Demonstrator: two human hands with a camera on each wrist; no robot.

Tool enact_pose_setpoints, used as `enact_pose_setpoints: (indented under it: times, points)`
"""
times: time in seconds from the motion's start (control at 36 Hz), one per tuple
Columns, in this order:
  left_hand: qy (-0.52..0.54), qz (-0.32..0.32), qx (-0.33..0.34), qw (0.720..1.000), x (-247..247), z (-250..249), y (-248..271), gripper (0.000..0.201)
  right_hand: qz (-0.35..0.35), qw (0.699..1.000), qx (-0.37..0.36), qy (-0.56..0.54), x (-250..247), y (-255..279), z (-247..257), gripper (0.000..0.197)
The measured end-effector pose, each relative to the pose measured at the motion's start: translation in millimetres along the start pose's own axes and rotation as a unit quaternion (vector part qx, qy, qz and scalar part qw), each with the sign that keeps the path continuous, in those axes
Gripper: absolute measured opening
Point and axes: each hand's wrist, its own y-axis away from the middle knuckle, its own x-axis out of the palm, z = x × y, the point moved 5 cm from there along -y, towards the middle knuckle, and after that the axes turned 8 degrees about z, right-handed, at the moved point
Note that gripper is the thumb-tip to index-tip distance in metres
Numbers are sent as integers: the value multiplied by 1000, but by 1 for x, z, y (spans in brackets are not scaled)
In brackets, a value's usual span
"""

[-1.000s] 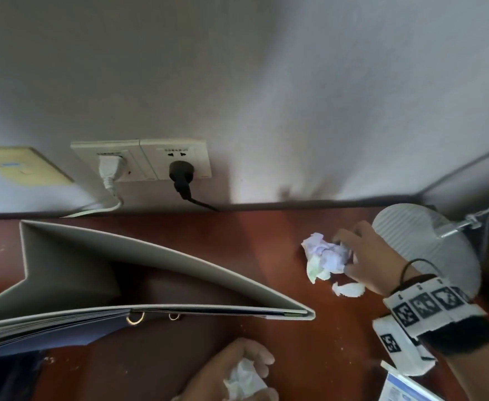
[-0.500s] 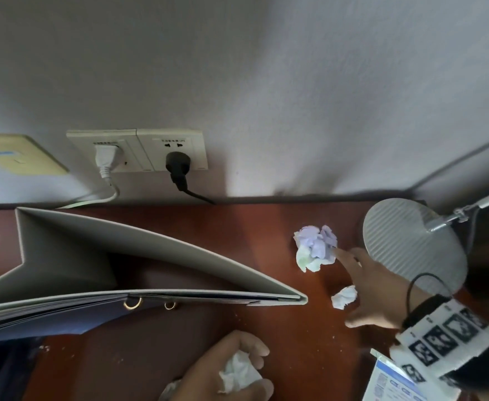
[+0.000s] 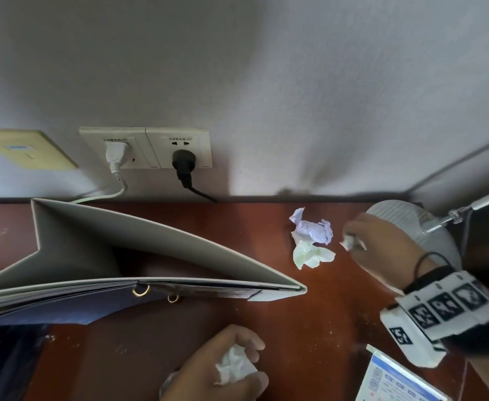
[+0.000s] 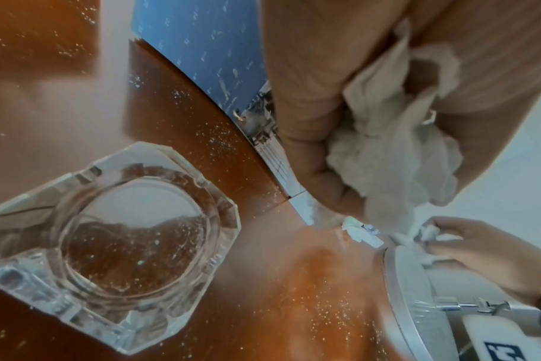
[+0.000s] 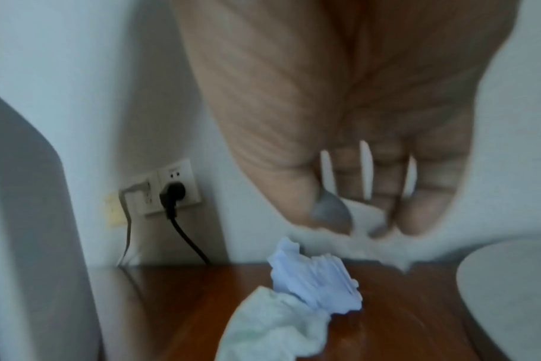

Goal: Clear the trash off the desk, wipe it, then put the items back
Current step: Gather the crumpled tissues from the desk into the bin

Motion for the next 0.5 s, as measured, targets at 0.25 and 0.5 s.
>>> enact_pose_setpoints:
  times: [0.25, 0.5]
  points:
    - [-15, -77, 19, 997, 2, -25, 10, 51, 193, 964, -95, 154, 68, -37, 34, 29]
    - [-41, -135, -20, 990, 3, -28, 27, 39, 164, 976, -67, 127, 64, -46, 42, 34]
